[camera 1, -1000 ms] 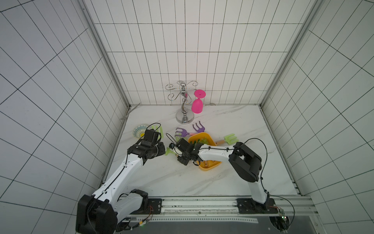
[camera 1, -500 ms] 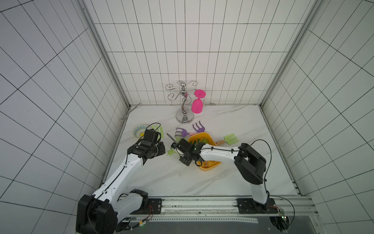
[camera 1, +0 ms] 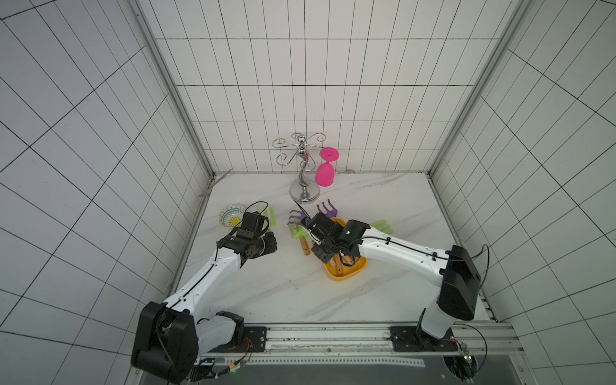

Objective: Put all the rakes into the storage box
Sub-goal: Pick up the rake at the center of the board, then place the rake in the storage box.

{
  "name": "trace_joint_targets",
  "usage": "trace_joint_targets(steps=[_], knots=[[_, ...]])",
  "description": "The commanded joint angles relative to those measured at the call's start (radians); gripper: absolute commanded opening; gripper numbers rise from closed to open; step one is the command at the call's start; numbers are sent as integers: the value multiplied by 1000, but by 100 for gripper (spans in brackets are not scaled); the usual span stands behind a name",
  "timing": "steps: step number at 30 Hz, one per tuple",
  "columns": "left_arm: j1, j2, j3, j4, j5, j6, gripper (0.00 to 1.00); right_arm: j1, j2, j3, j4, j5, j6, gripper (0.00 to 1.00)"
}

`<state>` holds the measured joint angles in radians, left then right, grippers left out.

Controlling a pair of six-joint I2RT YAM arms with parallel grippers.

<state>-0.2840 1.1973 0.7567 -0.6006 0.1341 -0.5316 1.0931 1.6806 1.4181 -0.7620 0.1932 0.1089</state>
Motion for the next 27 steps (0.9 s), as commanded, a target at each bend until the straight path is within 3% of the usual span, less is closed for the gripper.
trace_joint_targets(steps=[1,8,12,21,27], knots=[[-40,30,-33,98,14,-31,9,-49,-51,-5,-99,53,68,11],[-159,99,-92,208,-21,-95,9,-125,-148,-84,-178,49,145,12],[-169,146,-116,260,-12,-108,9,-126,-159,-134,-180,31,177,12],[-202,217,-133,326,-8,-124,9,-127,-129,-168,-190,-41,225,13],[-212,259,-135,346,-7,-128,9,-125,-19,-115,-223,-30,201,13]])
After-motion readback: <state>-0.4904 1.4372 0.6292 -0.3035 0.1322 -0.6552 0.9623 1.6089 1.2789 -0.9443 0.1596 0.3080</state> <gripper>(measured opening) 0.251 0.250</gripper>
